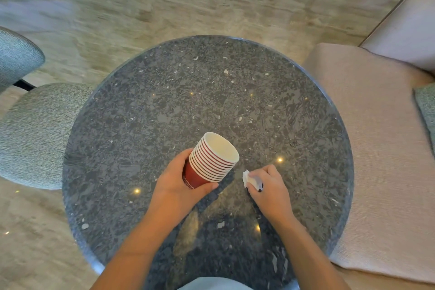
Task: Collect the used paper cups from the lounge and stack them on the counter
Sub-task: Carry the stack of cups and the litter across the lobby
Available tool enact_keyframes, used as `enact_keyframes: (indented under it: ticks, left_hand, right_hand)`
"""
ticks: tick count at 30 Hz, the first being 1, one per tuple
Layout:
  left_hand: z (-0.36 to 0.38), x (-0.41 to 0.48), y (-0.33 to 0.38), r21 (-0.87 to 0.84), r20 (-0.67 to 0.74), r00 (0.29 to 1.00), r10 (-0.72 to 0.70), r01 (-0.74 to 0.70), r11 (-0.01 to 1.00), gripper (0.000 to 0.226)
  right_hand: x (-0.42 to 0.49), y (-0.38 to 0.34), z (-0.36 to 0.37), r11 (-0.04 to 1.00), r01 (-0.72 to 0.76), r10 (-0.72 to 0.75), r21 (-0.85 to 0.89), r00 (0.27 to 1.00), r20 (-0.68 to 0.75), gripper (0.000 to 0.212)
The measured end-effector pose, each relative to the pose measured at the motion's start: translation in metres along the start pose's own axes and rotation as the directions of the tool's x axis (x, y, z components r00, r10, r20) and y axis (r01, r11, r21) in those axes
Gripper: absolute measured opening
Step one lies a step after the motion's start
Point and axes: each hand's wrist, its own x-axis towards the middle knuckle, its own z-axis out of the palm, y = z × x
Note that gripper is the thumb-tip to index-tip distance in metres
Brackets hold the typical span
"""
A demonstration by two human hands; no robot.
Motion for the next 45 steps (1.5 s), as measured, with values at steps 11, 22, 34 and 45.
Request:
enact_keyframes:
  ticks: [11,22,34,45]
  left_hand:
    - [0.002,-0.006,0.002,-0.002,-0.012,1.000,-0.024,0.024,1.000,0.065]
    - [0.003,-0.017,0.008,0.004,-0.023,0.999,0.037,-0.037,0.999,0.071]
    - [-0.006,-0.044,0.003,-0.102,-0.061,0.994,0.085,-0.091,0.991,0.064]
    - [-0.043,-0.071,-0.034,-0.202,-0.229,0.973,-0.030,-0.018,0.979,0.066]
  right_hand:
    - [-0.005,0.005,0.000,1.000,-0.019,0.019,0.022,1.000,-0.015,0.004]
    - [-0.020,0.008,-0.014,0.987,-0.105,0.111,0.120,0.993,-0.042,0.011]
    - [-0.031,-0.036,-0.051,0.958,0.032,0.013,0.286,0.988,-0.154,0.016]
    - [-0.025,-0.101,-0.037,0.944,0.164,-0.139,0.285,0.985,-0.103,0.014]
